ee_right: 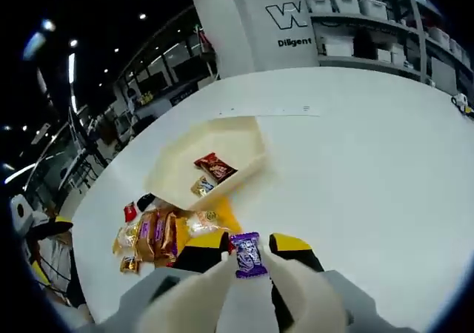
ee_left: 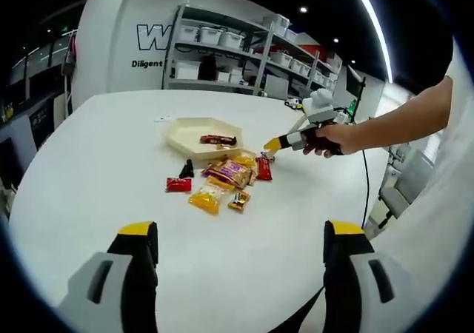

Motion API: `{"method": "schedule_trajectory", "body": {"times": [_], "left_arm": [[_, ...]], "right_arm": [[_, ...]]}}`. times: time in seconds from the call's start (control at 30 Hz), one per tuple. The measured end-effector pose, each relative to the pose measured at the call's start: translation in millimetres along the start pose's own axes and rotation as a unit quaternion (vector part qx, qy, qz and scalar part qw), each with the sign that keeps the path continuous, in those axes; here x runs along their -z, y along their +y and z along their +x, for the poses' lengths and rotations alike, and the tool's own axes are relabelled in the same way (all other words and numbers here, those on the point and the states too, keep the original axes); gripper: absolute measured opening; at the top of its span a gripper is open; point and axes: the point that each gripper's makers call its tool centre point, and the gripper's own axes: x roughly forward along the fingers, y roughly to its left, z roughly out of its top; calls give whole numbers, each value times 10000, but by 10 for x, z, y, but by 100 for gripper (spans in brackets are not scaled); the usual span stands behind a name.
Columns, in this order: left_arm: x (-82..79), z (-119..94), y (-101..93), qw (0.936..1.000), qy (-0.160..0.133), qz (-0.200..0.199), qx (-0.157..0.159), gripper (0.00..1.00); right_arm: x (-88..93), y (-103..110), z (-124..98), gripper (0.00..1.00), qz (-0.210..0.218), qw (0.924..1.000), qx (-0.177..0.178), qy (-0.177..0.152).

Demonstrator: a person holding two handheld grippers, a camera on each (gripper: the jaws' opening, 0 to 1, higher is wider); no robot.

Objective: Place the target food into the container with the food tongs after gripping and lifting it, then release it inside without dropping or visibly crushing the food.

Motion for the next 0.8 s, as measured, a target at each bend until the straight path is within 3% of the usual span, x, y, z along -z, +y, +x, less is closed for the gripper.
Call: {"method": "schedule_trajectory", "body": {"times": [0.17,0.4,0.67,0.8], "left_arm": [[18,17,-58,10000,11,-3,43,91],[13,36,-114,10000,-6,-1,78,91],[-33,32,-148,9999,-56,0,84,91],[-38,32,-121,9999,-75,12,78,91]], "right_arm": [[-121,26,-106,16,211,9995,-18,-248],[-387,183,-165,17,167,9982,-199,-542],[-691,415,-162,17,-235,9960,-394,-769],[-840,514,-160,17,-225,9946,-504,-880]]}}
